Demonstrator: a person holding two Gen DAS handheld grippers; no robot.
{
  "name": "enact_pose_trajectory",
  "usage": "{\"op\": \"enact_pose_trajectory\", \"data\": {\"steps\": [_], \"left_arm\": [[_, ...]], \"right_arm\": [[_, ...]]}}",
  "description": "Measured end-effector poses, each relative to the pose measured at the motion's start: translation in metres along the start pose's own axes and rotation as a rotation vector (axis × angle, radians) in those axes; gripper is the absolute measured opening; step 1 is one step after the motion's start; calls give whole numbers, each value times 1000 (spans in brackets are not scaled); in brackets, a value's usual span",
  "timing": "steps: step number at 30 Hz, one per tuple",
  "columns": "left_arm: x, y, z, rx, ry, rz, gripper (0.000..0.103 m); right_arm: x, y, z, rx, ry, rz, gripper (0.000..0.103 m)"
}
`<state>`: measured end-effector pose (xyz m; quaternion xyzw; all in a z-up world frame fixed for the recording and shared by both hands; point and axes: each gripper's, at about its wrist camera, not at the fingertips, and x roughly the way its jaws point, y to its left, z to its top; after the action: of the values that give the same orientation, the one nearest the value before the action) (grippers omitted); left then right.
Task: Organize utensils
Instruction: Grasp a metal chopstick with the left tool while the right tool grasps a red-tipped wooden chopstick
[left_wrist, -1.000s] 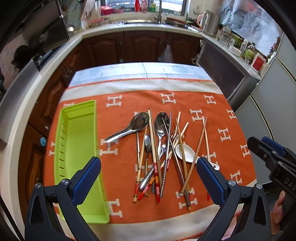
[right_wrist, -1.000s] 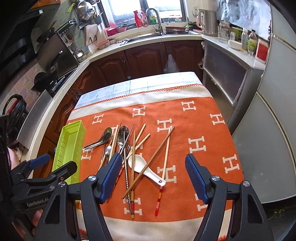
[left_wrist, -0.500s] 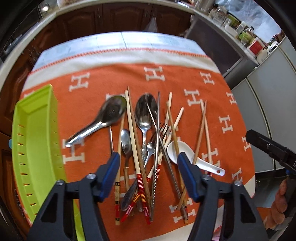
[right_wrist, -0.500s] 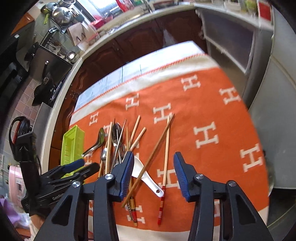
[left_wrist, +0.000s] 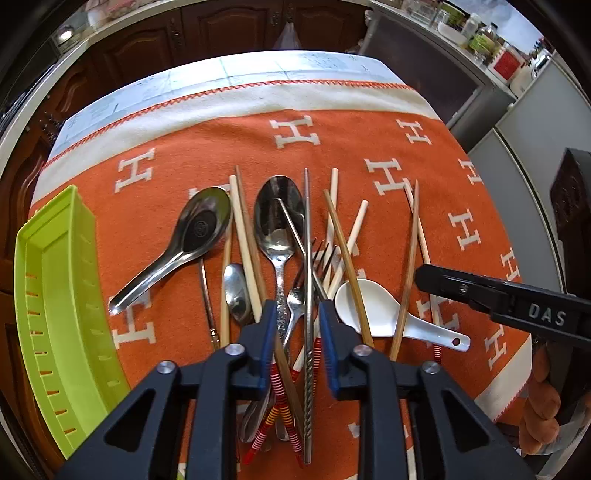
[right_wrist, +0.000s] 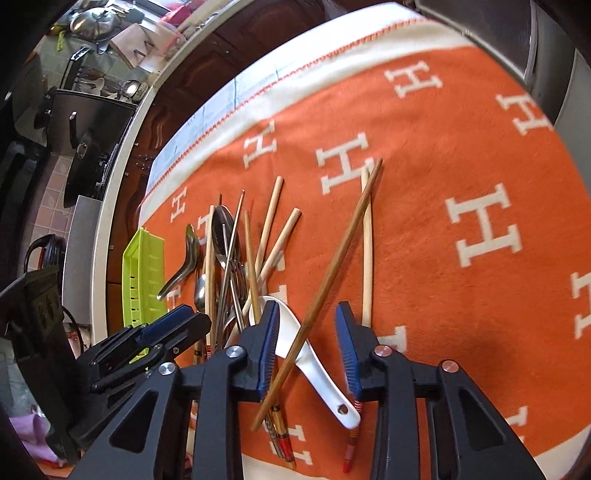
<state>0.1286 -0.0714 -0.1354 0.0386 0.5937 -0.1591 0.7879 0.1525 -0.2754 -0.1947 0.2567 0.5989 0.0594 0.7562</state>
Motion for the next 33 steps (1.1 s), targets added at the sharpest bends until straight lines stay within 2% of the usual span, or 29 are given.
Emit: {"op": "enact_pose_trajectory", "data": {"steps": [8, 12, 17, 21, 33], "left_arm": [[15, -5, 5, 17, 26, 2, 18], [21, -5, 5, 15, 36, 1, 15], [30, -2, 5, -4, 47, -11, 8], [36, 0, 6, -26, 35, -31, 5], [16, 20, -5, -106, -13, -49, 4]], "right_arm": [[29, 0, 10, 49, 42, 19, 28], [43, 2, 12, 56, 54, 15, 21], [51, 6, 15, 61, 50, 14, 12], [50, 3, 12, 72, 42, 23, 7], [23, 5, -2, 71, 4, 52, 7]]}}
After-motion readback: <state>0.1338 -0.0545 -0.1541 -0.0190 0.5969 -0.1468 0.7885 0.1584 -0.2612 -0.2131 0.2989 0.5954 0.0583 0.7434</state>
